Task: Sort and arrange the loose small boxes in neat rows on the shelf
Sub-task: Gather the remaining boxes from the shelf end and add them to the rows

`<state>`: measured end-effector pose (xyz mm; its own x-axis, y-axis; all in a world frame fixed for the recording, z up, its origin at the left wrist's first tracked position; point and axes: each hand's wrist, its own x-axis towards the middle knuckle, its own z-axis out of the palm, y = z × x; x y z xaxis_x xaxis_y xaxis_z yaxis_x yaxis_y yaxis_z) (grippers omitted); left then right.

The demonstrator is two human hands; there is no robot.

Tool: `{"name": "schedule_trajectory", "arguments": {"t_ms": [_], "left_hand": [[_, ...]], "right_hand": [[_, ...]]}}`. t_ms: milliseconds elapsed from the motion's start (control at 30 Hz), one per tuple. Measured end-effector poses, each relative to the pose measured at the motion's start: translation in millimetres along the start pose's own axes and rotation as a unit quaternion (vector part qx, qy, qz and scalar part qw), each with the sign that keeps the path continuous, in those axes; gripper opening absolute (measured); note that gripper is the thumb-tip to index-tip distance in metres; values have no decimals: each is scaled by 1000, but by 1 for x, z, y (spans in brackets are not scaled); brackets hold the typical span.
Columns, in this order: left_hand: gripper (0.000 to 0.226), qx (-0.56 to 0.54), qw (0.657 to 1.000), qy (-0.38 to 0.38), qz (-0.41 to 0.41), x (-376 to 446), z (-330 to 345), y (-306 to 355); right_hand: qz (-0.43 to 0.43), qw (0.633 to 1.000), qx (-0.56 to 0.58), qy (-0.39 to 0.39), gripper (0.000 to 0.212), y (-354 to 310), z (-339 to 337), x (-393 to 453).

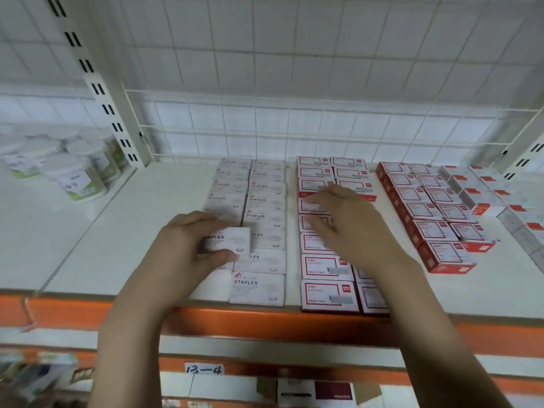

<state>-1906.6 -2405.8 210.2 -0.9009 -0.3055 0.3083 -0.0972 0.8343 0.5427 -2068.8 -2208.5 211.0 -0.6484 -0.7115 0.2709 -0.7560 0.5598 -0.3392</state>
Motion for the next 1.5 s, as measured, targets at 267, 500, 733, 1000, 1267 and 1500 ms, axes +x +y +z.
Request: {"name": "schedule_trajectory", "arguments": {"t_ms": [267,500,733,1000,1267,1500], "left_hand": [[46,-45,998,-33,-32,-39,-17,-8],[48,-30,997,-47,-46,-51,-15,-8],[40,-70,996,-57,-5,-56,-14,-17],[28,-37,997,-67,2,-55,-16,-25],[30,10,998,-55,37,-40,-19,-17],[31,51,996,-37,63,-7,3,31]], "right_hand": [[-24,999,27,-11,29,-29,25,-17],[-5,999,39,0,35,-38,30,-32],[7,999,44,5,31,-45,34,-44],[12,999,44,-4,39,-54,36,-52],[10,999,34,11,39,-60,27,-56],[54,997,-15,49,37,-43,-12,-75]]}}
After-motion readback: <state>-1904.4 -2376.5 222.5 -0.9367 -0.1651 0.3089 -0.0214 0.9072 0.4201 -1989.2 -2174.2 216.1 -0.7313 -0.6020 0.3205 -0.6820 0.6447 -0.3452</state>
